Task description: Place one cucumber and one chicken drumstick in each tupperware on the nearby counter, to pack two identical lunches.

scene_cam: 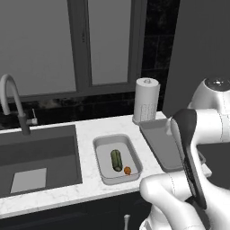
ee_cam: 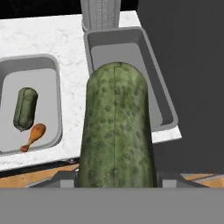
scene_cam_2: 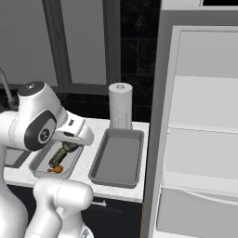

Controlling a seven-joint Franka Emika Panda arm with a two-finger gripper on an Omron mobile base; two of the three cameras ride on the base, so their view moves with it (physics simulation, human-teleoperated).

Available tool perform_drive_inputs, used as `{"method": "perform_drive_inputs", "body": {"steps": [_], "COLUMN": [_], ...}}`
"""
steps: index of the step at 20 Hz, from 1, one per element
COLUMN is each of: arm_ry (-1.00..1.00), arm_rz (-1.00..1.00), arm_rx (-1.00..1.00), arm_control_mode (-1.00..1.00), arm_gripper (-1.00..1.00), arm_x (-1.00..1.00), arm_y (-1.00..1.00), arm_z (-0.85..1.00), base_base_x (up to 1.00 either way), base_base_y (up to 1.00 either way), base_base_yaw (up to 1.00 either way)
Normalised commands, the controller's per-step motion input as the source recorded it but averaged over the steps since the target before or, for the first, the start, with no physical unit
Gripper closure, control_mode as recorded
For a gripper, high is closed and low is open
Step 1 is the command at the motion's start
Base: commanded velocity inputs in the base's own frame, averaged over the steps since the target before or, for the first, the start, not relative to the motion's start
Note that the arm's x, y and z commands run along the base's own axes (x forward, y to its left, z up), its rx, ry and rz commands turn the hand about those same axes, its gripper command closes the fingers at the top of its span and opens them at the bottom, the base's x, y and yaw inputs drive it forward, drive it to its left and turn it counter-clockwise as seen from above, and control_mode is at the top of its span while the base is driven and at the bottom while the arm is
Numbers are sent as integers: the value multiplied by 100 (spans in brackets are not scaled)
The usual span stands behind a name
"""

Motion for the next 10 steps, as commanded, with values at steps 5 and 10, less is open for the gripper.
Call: {"method": "perform_drive_inputs", "body": {"steps": [5, 10], "arm_ry": [6, 3], "arm_rz": [0, 0], "arm_rx": [0, 0], "arm_control_mode": [-100, -100], "arm_gripper": [100, 100], "arm_x": [9, 25], "arm_y": [-18, -2], "arm_z": [-46, -47], "base_base_x": [0, 0], "base_base_y": [0, 0], "base_base_yaw": [0, 0]}}
